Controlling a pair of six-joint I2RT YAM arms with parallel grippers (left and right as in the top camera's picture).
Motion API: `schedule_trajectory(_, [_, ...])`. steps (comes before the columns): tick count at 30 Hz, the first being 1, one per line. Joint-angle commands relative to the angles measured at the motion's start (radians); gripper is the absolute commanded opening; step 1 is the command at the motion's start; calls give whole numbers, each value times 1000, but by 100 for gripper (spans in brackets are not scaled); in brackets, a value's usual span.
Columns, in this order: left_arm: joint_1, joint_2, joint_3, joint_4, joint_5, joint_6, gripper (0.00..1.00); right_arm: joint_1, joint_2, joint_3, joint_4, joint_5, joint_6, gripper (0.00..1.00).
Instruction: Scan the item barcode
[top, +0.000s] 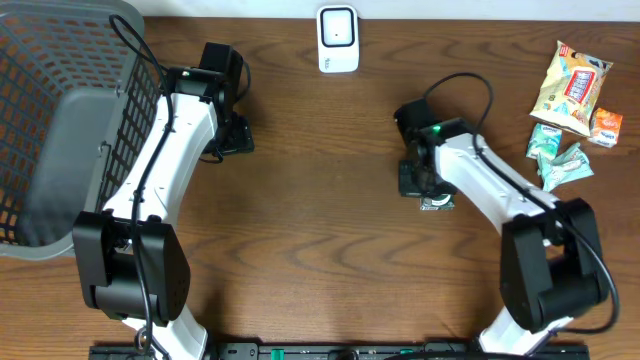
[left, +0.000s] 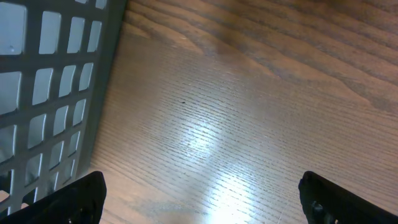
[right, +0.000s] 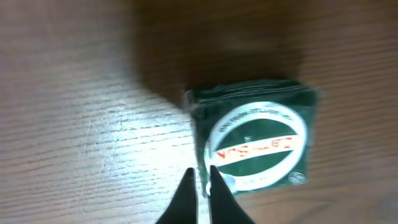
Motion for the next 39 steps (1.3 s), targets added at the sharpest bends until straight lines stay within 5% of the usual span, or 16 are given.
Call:
schedule_trajectory(1, [4, -9, -2, -6, -13, -10, 98, -7, -84, 37, 3, 16, -52, 15])
schedule_trajectory(7, [4, -9, -2, -6, -13, -10, 98, -62, -151, 42, 12, 16, -142, 81])
schedule_trajectory(11, [4, -8, -2, -6, -13, -10, 98, -137, -144, 30, 11, 11, -142, 98])
schedule_trajectory(17, [4, -9, -2, -6, -13, -10, 98, -233, -138, -31, 57, -211, -448, 99])
schedule_trajectory(25, [4, -9, -2, -6, -13, -10, 98, -212, -136, -169, 192, -213, -447, 99])
schedule_trajectory(39, [4, -9, -2, -6, -13, -10, 98, -182, -134, -327, 405, -209, -358, 82])
